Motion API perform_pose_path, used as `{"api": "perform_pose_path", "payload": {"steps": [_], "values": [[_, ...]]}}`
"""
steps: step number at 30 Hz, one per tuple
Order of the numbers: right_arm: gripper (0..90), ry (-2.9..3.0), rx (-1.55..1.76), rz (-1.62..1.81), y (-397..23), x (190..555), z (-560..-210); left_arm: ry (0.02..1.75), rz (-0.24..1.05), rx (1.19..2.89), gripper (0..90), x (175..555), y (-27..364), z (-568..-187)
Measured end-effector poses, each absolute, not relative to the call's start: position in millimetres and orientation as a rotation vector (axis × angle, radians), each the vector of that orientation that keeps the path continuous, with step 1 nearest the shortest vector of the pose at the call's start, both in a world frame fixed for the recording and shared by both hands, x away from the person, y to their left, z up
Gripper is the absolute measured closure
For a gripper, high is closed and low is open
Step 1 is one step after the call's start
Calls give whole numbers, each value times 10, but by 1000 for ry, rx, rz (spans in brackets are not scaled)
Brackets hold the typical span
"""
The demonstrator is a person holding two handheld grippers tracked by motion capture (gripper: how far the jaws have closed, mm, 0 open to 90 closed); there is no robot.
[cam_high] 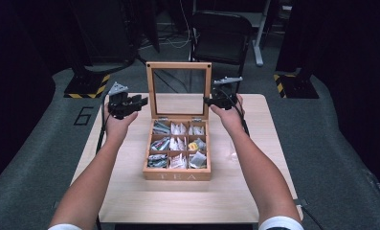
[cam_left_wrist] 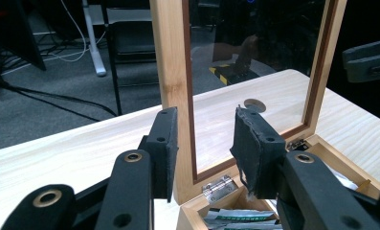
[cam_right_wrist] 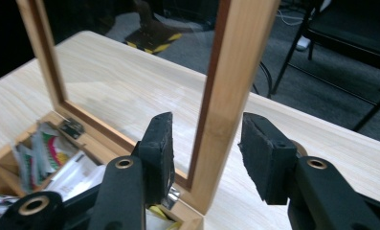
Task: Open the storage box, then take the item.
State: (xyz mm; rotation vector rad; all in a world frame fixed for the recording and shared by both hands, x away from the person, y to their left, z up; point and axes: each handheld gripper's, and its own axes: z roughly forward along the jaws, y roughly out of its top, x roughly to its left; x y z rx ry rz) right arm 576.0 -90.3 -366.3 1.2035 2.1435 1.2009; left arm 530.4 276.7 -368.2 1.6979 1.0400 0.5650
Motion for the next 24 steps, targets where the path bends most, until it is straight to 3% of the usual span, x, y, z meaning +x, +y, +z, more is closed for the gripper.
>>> {"api": "perform_pose_path", "payload": {"steps": [6,15,24], "values": [[545,2170,1147,1218,-887,5650,-3659,1038,561,1695,610,5275,2800,-3654],[454,2179,1085,1237,-894,5425,-3669,1055,559,1674,606,5213,2884,-3736],[463,2220,1071,1251,-911,5269,-3692,1056,571,1663,604,5164,2941,-3736]]}}
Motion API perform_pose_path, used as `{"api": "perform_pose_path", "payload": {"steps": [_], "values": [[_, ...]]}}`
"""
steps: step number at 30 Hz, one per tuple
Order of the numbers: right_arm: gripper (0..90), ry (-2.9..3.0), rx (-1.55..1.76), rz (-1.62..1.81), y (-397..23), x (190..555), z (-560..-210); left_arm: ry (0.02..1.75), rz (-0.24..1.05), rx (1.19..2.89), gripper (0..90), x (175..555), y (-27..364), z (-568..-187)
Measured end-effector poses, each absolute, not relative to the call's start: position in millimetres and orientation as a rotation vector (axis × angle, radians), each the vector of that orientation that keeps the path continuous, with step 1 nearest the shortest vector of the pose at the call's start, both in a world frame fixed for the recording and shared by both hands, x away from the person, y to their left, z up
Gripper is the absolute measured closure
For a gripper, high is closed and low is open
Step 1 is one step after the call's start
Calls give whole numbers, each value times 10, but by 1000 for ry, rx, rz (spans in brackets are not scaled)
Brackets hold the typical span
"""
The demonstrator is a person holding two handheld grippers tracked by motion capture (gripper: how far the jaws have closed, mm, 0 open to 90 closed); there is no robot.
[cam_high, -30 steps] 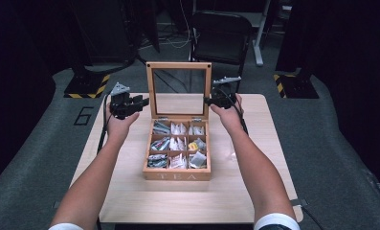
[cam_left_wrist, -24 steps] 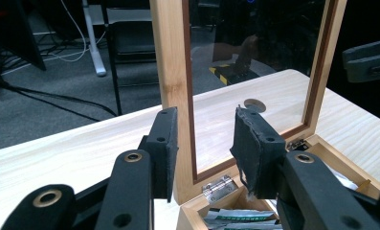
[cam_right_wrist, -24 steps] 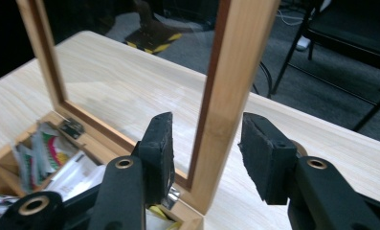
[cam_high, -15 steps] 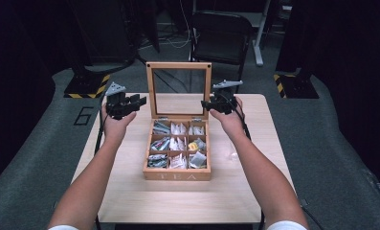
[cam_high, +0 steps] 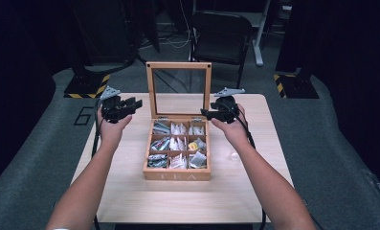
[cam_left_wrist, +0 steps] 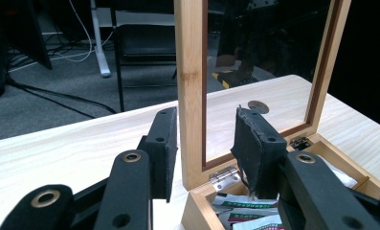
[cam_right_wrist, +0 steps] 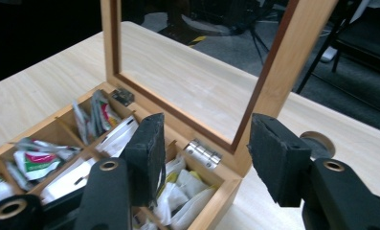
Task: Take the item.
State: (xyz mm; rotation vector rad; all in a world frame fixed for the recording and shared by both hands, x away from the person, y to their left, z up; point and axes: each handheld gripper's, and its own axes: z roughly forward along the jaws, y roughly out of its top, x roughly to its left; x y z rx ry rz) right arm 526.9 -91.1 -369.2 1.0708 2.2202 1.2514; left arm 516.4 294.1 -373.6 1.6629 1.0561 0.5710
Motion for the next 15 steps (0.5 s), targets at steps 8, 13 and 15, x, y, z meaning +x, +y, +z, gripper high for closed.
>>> {"api": "perform_pose_path", "payload": {"steps": [8,13,15], "values": [[489,2197,986,1278,-889,5071,-3664,1035,570,1654,604,5080,2947,-3703],[495,2208,977,1283,-874,4940,-3668,1027,575,1649,604,5035,2951,-3706],[511,2232,981,1285,-873,4906,-3689,1027,577,1645,604,5014,2953,-3708]]}}
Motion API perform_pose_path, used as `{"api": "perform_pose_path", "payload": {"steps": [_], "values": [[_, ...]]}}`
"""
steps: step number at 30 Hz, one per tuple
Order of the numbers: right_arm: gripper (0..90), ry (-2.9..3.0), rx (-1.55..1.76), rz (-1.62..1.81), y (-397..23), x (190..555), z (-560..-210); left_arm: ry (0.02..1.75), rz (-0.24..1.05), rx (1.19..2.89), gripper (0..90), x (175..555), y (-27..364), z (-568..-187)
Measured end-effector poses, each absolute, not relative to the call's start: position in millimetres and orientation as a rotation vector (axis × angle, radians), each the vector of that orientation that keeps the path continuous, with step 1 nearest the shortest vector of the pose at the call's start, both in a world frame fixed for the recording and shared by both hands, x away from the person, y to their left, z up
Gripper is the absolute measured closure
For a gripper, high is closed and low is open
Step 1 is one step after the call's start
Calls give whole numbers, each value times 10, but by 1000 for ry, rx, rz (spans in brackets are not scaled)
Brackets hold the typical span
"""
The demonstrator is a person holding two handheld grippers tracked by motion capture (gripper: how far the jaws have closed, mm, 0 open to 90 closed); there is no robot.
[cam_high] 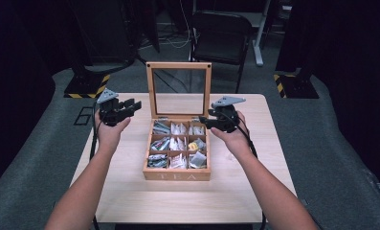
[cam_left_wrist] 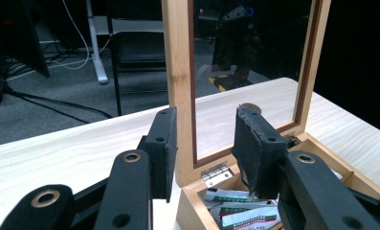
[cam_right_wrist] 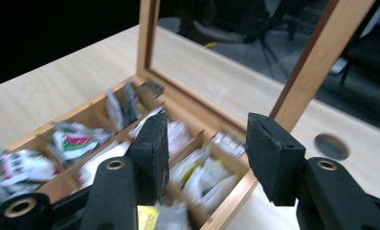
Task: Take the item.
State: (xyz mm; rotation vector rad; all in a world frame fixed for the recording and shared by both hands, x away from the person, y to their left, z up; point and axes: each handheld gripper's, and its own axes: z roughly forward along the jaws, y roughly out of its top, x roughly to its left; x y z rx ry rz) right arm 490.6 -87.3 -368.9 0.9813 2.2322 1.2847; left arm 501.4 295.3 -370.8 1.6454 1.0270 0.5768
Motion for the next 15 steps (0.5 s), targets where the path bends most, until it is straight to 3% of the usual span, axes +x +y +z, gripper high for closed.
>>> {"api": "perform_pose_path", "payload": {"steps": [4,15], "values": [[563,2258,953,1279,-869,4797,-3753,1021,586,1649,604,4983,2955,-3694],[600,2337,921,1257,-877,4589,-3979,999,590,1650,602,4922,2942,-3673]]}}
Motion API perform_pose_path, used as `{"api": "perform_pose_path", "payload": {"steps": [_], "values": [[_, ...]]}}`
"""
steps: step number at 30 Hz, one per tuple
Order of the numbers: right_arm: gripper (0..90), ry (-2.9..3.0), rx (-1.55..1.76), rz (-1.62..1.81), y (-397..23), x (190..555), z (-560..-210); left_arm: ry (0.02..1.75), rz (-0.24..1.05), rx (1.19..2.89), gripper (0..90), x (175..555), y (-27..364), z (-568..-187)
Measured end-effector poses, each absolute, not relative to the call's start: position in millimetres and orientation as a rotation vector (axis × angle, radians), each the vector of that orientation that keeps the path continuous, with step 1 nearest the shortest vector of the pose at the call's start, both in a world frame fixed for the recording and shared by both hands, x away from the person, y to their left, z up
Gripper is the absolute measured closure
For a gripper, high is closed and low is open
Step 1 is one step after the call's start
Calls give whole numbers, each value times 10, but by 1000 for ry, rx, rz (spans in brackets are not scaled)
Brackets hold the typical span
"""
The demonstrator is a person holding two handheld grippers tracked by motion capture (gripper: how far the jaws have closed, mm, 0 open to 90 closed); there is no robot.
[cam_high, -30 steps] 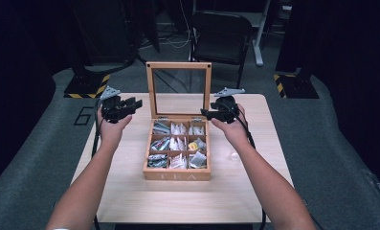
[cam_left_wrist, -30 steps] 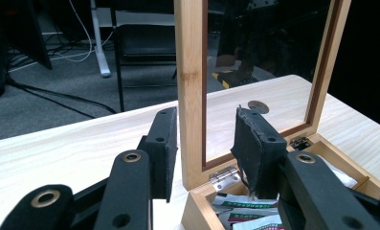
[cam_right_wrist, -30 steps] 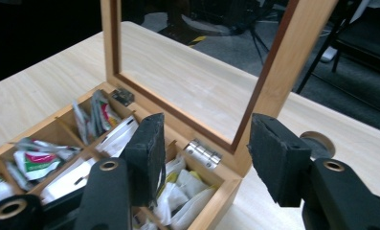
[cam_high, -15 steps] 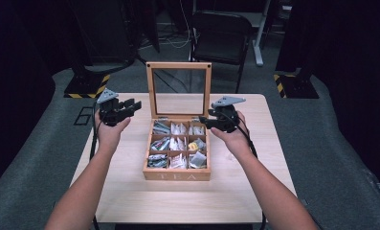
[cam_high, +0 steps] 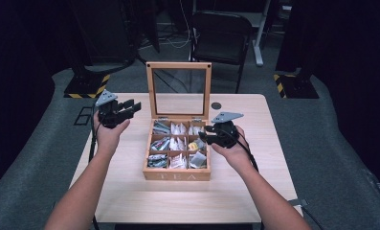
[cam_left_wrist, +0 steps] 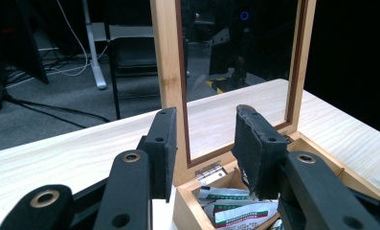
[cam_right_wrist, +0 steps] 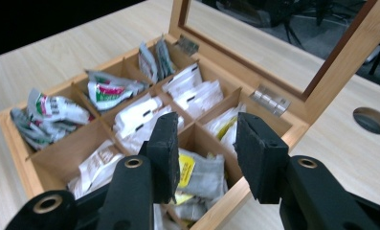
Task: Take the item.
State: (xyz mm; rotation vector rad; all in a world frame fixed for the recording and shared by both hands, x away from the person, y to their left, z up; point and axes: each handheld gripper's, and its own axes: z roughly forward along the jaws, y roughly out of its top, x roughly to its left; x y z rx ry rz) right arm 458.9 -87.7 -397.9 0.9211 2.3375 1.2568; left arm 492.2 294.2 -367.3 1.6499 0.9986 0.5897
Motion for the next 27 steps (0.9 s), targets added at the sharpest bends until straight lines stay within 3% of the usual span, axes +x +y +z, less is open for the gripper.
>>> {"api": "perform_pose_path", "payload": {"steps": [27], "values": [[593,2360,960,1313,-917,4329,-4285,1008,592,1641,595,4889,2974,-3700]]}}
